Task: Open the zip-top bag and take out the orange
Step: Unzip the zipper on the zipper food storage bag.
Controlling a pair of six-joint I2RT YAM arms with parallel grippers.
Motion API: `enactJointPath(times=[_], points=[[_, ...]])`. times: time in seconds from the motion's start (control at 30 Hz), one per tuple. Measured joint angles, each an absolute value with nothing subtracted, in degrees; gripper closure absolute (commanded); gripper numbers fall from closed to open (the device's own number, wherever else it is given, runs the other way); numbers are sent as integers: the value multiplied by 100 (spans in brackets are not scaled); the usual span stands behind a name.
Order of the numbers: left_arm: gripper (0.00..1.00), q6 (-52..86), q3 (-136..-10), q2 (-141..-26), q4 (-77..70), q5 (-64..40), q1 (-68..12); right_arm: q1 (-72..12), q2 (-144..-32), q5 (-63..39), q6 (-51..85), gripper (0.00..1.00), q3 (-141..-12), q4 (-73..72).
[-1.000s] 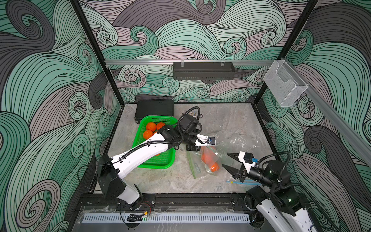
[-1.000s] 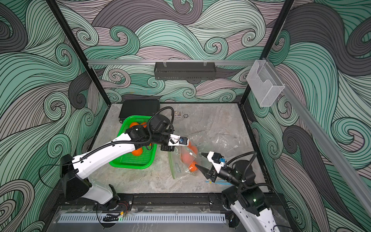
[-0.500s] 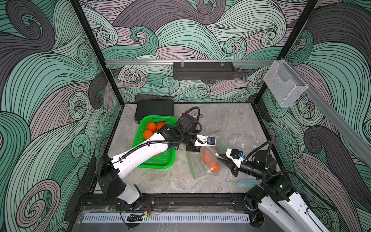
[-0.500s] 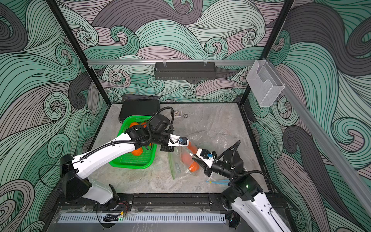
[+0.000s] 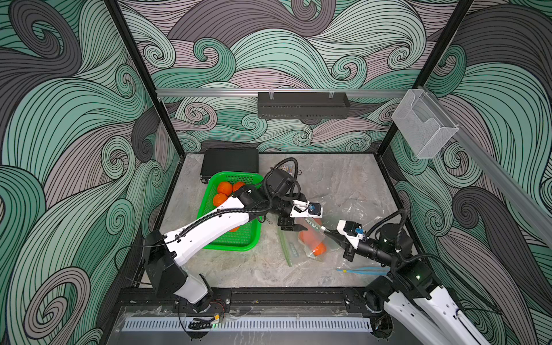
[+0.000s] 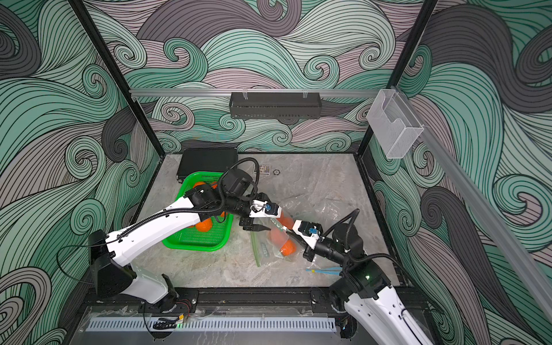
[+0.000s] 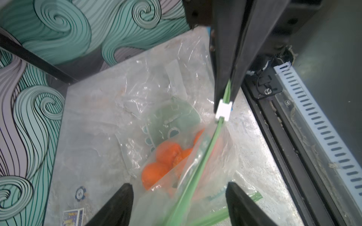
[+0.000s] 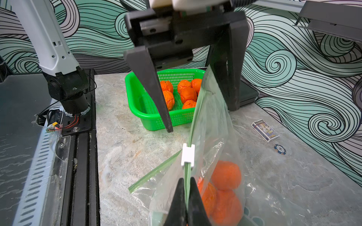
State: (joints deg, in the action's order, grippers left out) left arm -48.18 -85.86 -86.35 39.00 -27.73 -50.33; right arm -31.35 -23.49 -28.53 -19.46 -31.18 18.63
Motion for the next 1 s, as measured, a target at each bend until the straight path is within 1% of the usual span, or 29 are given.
enactJointPath(times=[0.1, 0.23, 0.33, 0.4, 0.43, 0.5, 0.63, 0.77, 0.83, 0.93, 1.0], points=[[38, -4814, -8925, -8648, 3909, -3048, -5146, -3135, -2338, -2875, -1946, 100, -3118, 1861], [44, -4864, -9262, -8814, 4051, -3258, -5356, -3135, -2338, -2893, -1946, 100, -3118, 1859], [46, -4910, -9330, -9039, 4143, -3310, -5476, -3135, -2338, -2895, -1946, 100, -3118, 1861], [50, -4936, -9330, -9196, 4217, -3326, -5535, -3135, -2338, -2897, -1944, 100, -3118, 1861], [52, -4945, -9330, -9279, 4263, -3328, -5557, -3135, -2338, -2897, -1944, 100, -3118, 1861], [59, -4958, -9330, -9417, 4331, -3328, -5586, -3135, -2338, -2897, -1946, 100, -3118, 1861], [69, -4980, -9356, -9518, 4394, -3330, -5607, -3135, -2338, -2897, -1949, 100, -3118, 1927], [71, -4991, -9380, -9518, 4392, -3299, -5629, -3140, -2298, -2899, -1951, 100, -3118, 1925], [75, -4991, -9382, -9518, 4392, -3284, -5634, -3140, -2281, -2899, -1951, 100, -3118, 1925], [86, -4995, -9382, -9518, 4399, -3282, -5636, -3140, -2272, -2886, -1953, 100, -3118, 1925], [92, -4995, -9382, -9515, 4427, -3277, -5638, -3138, -2270, -2858, -1959, 100, -3118, 1931]])
